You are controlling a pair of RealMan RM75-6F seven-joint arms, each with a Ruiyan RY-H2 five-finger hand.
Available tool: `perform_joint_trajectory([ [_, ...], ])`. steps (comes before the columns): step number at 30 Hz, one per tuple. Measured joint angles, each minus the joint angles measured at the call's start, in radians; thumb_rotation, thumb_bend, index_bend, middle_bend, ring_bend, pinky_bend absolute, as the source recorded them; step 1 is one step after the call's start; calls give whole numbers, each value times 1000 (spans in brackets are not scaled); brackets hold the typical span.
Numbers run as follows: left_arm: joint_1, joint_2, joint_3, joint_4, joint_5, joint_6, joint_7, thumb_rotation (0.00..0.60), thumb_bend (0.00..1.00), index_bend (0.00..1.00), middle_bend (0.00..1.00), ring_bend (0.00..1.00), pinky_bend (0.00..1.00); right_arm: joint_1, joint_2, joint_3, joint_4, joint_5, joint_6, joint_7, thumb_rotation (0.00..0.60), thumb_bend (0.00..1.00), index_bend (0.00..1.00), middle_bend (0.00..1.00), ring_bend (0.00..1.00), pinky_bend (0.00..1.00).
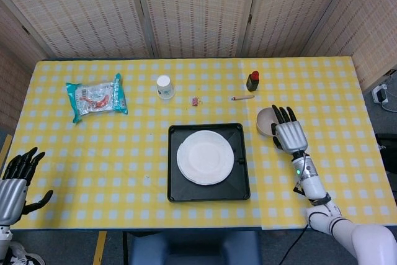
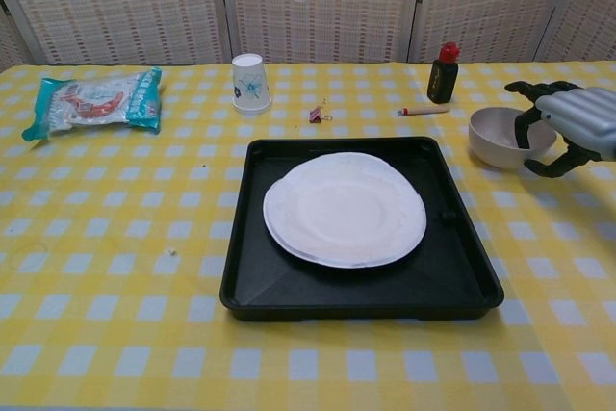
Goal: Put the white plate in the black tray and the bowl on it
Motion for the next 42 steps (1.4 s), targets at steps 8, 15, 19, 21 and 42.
perform_joint_trajectory([
  [8, 1, 1, 3, 2, 8, 5, -6, 600, 319, 0, 0, 13, 44, -1, 0, 1, -2, -8, 28, 4, 600, 488, 651, 23, 0, 0],
  [15, 1, -2, 6, 0, 14, 6, 1, 600, 319, 0, 0, 12, 44, -13, 38, -7, -83, -39, 100, -3, 600, 488, 651, 29, 1, 0],
  [19, 1, -3, 5, -2, 14, 8, 3, 600, 319, 0, 0, 12, 44, -20, 79, -15, -180, -64, 140, -29, 600, 488, 651, 31, 1, 0],
  [21, 1, -3, 5, -2, 13, 8, 2, 600, 319, 0, 0, 12, 44, -22, 97, -19, -230, -77, 156, -48, 600, 488, 651, 32, 1, 0],
  [42, 29, 36, -1, -5, 11, 61, -70, 600, 319, 0, 0, 12, 44, 52, 48, -37, -540, -119, 82, -229, 600, 489, 651, 33, 4, 0],
])
